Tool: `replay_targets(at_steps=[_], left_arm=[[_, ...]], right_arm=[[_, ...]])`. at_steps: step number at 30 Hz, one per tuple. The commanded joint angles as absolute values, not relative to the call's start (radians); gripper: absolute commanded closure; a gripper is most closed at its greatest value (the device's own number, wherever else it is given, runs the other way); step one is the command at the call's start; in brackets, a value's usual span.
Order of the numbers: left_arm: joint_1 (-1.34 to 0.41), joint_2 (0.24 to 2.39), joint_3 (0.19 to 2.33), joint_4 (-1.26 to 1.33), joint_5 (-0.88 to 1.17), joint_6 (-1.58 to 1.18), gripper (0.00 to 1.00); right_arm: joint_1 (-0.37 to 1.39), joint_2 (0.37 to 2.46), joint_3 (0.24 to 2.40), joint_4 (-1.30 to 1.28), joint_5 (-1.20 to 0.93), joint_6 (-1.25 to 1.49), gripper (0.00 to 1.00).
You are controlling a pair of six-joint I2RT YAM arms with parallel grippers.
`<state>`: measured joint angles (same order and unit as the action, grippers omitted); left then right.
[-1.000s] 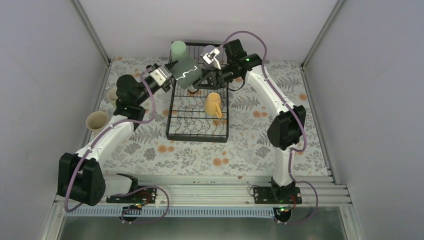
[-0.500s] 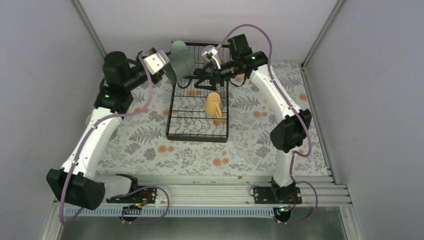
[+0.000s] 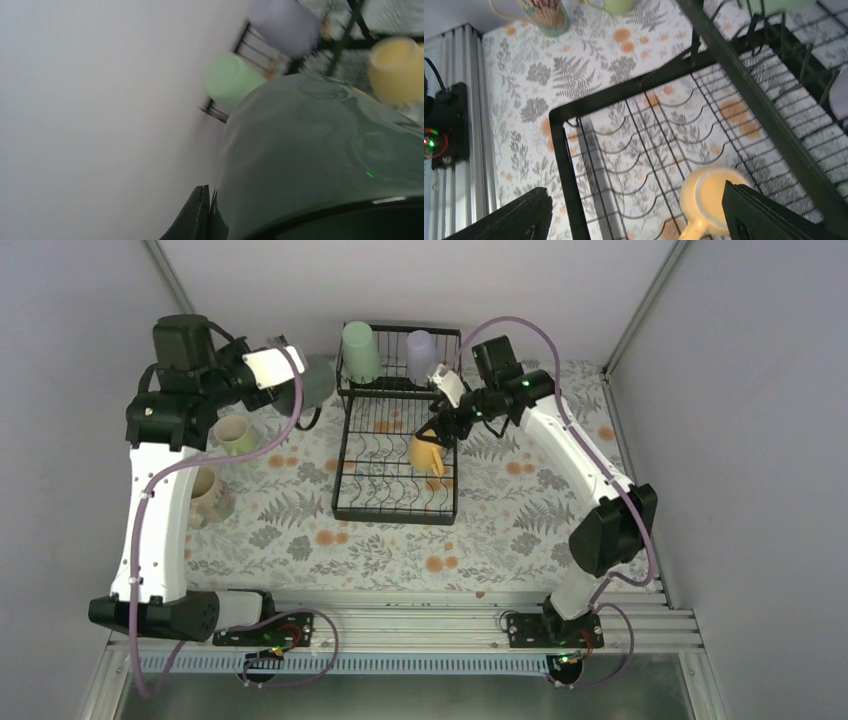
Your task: Unload the cups from the dish rack
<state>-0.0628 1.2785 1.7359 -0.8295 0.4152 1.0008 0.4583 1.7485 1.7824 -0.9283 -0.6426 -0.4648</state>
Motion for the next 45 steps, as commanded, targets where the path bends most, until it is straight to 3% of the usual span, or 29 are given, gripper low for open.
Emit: replay_targets(at_steps=[1, 9, 20, 45], left_arm=[[-0.059, 1.323, 1.749, -1.073, 0.331, 1.152, 0.98], [-0.058, 1.337, 1.551, -1.113, 0.149, 1.283, 0.98], [-0.068, 1.513, 1.444, -1.007, 0.064, 1.263, 0.98], [-0.120, 1.720, 1.309, -0.856, -0.125, 1.242, 0.98]], right_arm=[[0.472, 1.645, 1.636, -0.867, -0.572, -0.522, 0.12], [0.476, 1.541, 1.394, -0.791, -0.533, -0.547, 0.12], [0.512, 1.533, 1.173, -0.442, -0.238, -0.443, 0.15], [0.579, 1.630, 1.092, -0.265, -0.021, -0.427, 0.21]])
